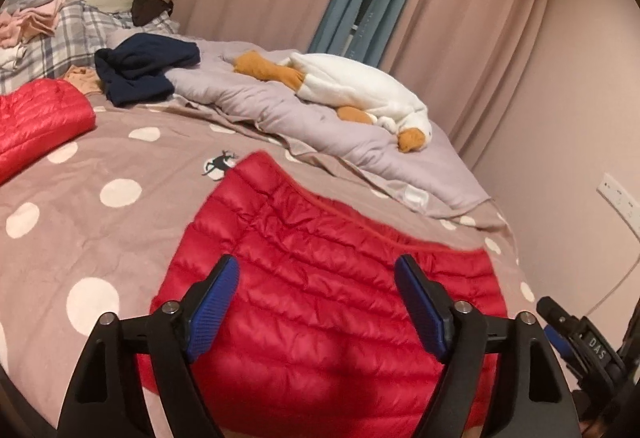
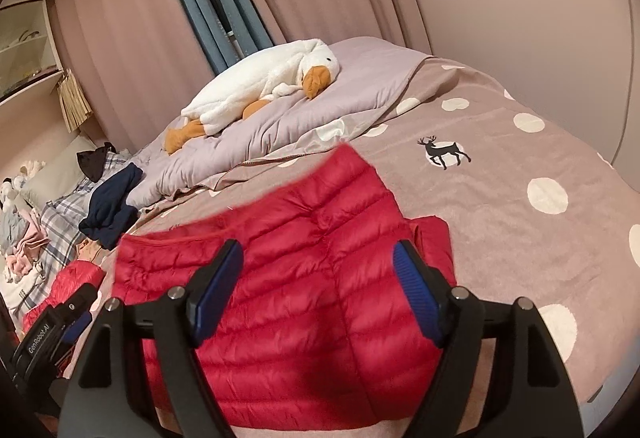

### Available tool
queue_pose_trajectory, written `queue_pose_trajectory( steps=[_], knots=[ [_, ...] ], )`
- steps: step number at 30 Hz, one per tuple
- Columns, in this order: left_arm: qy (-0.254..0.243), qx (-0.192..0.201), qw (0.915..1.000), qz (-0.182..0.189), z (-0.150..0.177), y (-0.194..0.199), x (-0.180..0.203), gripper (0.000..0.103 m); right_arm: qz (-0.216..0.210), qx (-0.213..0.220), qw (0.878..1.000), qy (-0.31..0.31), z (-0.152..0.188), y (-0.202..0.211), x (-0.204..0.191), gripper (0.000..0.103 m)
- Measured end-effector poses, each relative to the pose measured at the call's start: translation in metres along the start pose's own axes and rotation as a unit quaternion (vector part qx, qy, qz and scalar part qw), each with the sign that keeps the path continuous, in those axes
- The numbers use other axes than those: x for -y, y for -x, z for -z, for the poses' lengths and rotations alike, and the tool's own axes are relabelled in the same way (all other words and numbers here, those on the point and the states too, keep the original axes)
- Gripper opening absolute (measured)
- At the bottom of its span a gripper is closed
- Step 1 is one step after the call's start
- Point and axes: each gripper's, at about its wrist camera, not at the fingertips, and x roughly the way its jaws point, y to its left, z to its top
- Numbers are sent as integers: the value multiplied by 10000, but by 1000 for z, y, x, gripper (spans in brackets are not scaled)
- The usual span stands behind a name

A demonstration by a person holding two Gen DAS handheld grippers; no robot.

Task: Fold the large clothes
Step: 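Release the jacket and open both tools above it, then grasp the folded jacket edge with both tools side by side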

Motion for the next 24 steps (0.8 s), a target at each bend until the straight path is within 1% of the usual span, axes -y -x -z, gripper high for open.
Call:
queue_pose_trajectory(
  steps=[4, 8, 10, 12, 13, 15, 17, 19, 21, 22, 23, 24],
  knots=[
    [-42, 15, 9997, -225, 0, -9, -3, 81, -40, 30, 9999, 88, 0, -4, -2, 78],
    [16, -43, 9994, -340, -3, -19, -9, 81, -31, -19, 9997, 240, 1, -16, -6, 78],
    [11, -25, 9995, -326, -5, -19, -7, 80, -21, -74, 9996, 277, 1, -23, -8, 78],
    [-151, 87, 9994, -290, -5, -17, -2, 81, -39, -143, 9994, 314, 3, -30, -11, 78],
    [-226, 137, 9991, -335, -4, -17, 0, 81, -54, -181, 9993, 338, 4, -32, -11, 78],
    [-403, 221, 9975, -532, -2, -19, 4, 81, -95, -194, 9991, 375, 4, -34, -13, 78],
    [-519, 249, 9963, -644, -1, -23, 5, 81, -109, -126, 9991, 382, 4, -33, -15, 78],
    [-559, 204, 9951, -785, -1, -32, 1, 81, -113, -26, 9991, 408, 4, -33, -17, 79],
    [-459, 164, 9955, -807, 0, -47, -7, 81, -82, 65, 9988, 477, 4, -37, -18, 85],
    [-416, 195, 9958, -796, 2, -54, -12, 81, -70, 98, 9987, 505, 4, -42, -17, 92],
    [-399, 218, 9956, -823, 4, -63, -16, 81, -35, 127, 9985, 539, 5, -49, -14, 96],
    [-439, 134, 9944, -957, 9, -79, -20, 81, 68, 95, 9981, 603, 9, -64, -9, 100]
  ],
)
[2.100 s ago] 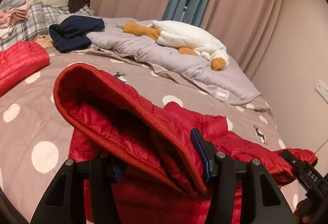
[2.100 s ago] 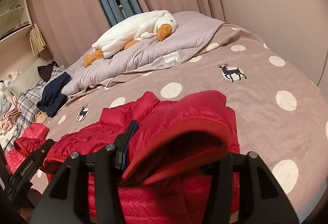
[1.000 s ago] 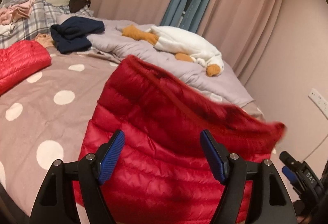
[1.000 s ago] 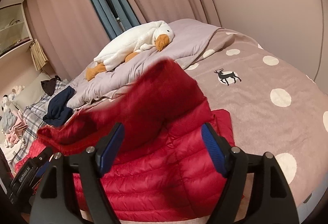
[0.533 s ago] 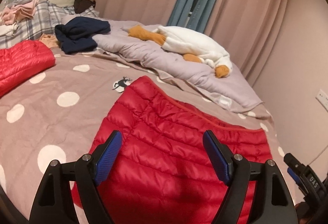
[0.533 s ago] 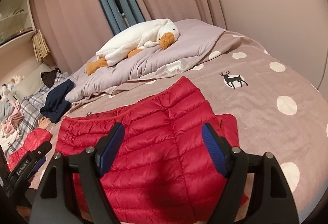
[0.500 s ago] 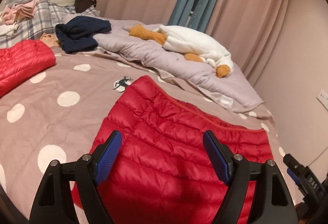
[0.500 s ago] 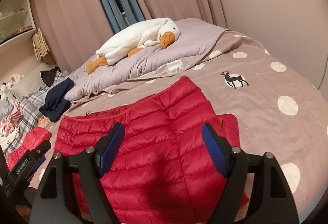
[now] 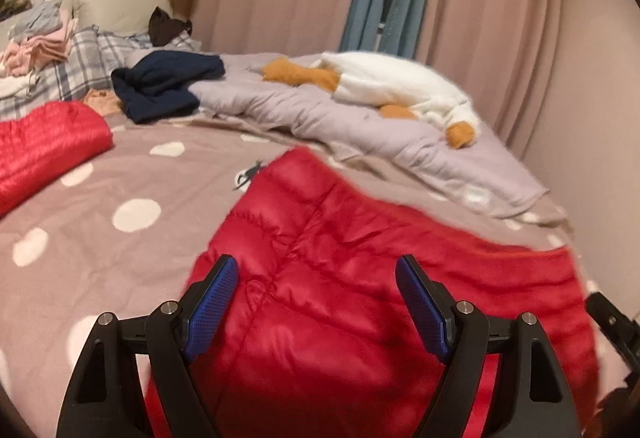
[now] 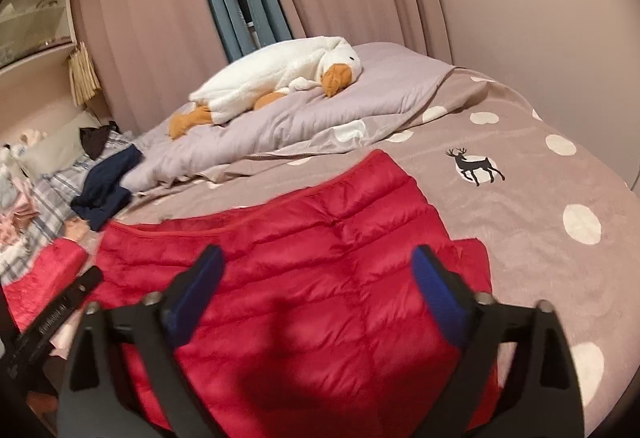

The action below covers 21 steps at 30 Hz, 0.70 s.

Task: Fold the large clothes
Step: 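Grasp the folded jacket edge with both tools side by side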

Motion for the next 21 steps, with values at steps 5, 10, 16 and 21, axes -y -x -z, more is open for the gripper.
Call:
queue_pose_trajectory(
  steps=[5, 10, 16, 21],
  knots=[
    [-545, -35, 9972, -514, 29, -50, 14, 86, 362, -346, 9987, 50, 32, -71, 24, 103],
    [-414, -46, 9986, -339, 29, -48, 7, 92, 471, -309, 9984, 80, 32, -73, 23, 103],
    [-314, -74, 9992, -248, 27, -48, 5, 94, 474, -297, 9984, 80, 33, -72, 20, 103],
    [-310, -79, 9992, -243, 27, -48, 5, 95, 485, -283, 9984, 82, 30, -71, 22, 103]
  ],
)
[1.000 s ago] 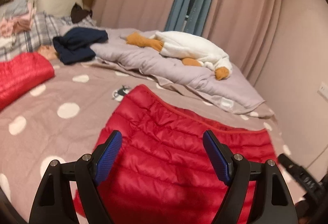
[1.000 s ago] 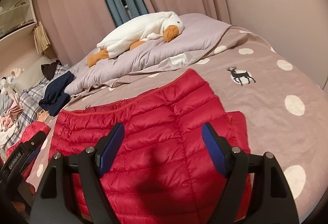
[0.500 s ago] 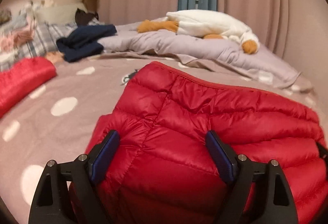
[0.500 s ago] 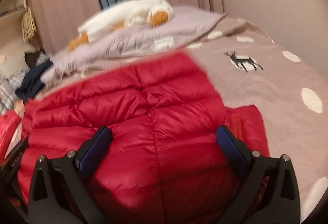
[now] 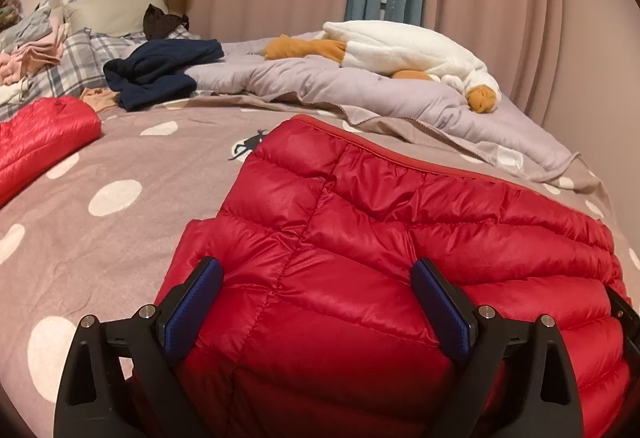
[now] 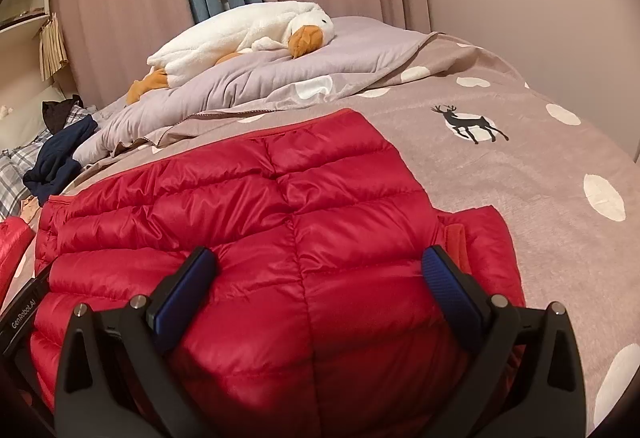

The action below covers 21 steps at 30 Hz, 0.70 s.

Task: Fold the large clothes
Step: 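Grasp the folded jacket edge with both tools side by side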

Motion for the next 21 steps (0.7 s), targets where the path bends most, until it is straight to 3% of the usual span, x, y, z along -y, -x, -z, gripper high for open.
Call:
queue_pose_trajectory(
  steps=[21],
  knots=[
    [198, -98, 9997, 116, 0, -7, -2, 99, 96, 9, 9999, 44, 0, -2, -1, 103]
  ],
)
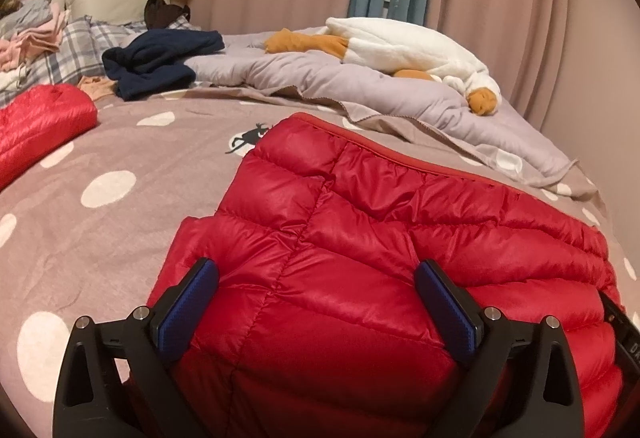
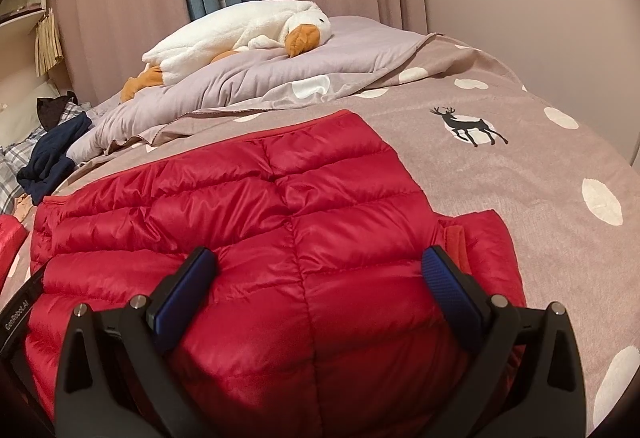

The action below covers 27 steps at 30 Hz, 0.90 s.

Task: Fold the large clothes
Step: 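Grasp the folded jacket edge with both tools side by side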

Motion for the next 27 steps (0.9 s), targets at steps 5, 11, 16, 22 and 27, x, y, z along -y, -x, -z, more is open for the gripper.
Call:
queue_pose_trajectory(
  steps=[5, 11, 16, 22, 27],
  knots=[
    [51, -25, 10000, 50, 0, 0, -2, 99, 55, 8, 10000, 46, -1, -1, 2, 103],
    [52, -27, 10000, 48, 0, 1, -1, 99, 53, 7, 10000, 45, -2, -1, 2, 103],
    [53, -29, 10000, 47, 0, 1, -1, 99, 57, 4, 10000, 49, -1, -1, 2, 103],
    [53, -29, 10000, 49, 0, 1, -2, 99, 61, 8, 10000, 53, -2, -1, 2, 103],
    [61, -40, 10000, 36, 0, 1, -2, 99, 53, 4, 10000, 47, -2, -1, 2, 103]
  ],
)
